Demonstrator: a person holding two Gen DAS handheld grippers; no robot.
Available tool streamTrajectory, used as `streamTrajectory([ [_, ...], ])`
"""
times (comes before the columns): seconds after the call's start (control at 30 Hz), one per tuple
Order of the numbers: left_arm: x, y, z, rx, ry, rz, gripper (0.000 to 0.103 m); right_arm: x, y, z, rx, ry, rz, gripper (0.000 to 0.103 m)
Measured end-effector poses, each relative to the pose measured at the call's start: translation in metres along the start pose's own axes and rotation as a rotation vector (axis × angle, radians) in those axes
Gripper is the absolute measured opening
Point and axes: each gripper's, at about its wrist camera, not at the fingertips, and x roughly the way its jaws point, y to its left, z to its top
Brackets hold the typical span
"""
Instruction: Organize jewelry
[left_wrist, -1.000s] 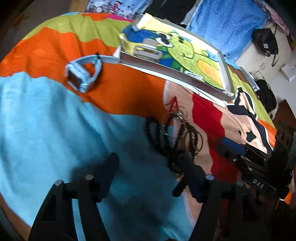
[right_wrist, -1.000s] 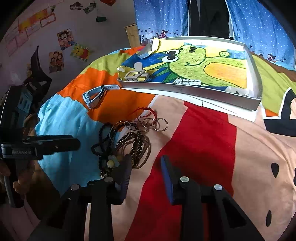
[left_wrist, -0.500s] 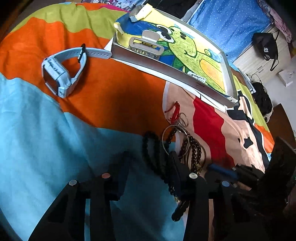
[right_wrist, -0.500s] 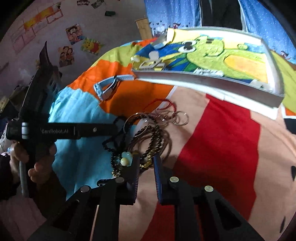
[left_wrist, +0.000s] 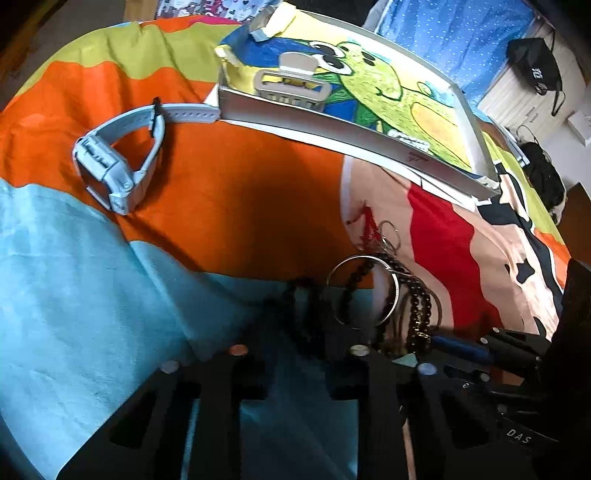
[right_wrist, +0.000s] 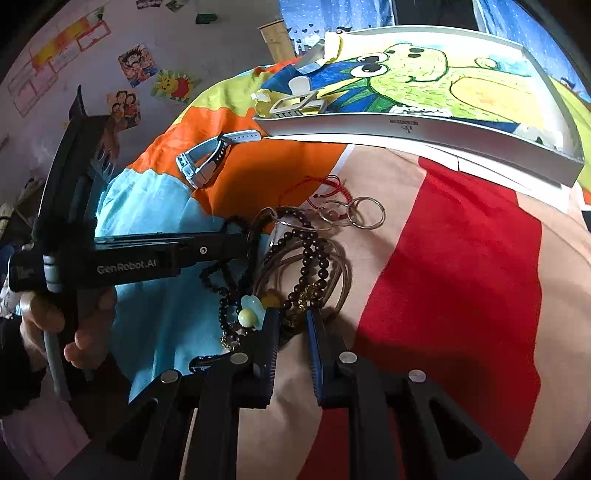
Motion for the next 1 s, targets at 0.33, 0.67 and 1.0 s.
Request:
streamTrajectory([
  [0.33,-0.008,-0.003,-0.006,-0.013,-0.026,0.038,0.003,0.007,-0.005,0.000,0.049,0.017,-0.004,0.015],
  [0.67,-0.036,-0.015,-0.014,0.013,-0.096,0.051,0.003,-0.011,0.004,-0.003,0.016,-0.042,-0.027,0.006],
  [1.0,-0.085,-0.031,-0.023,0.038,-0.222,0.001,0.003,-0.069,0.022,-0.007,-0.041,-0.262,-0.051,0.006],
])
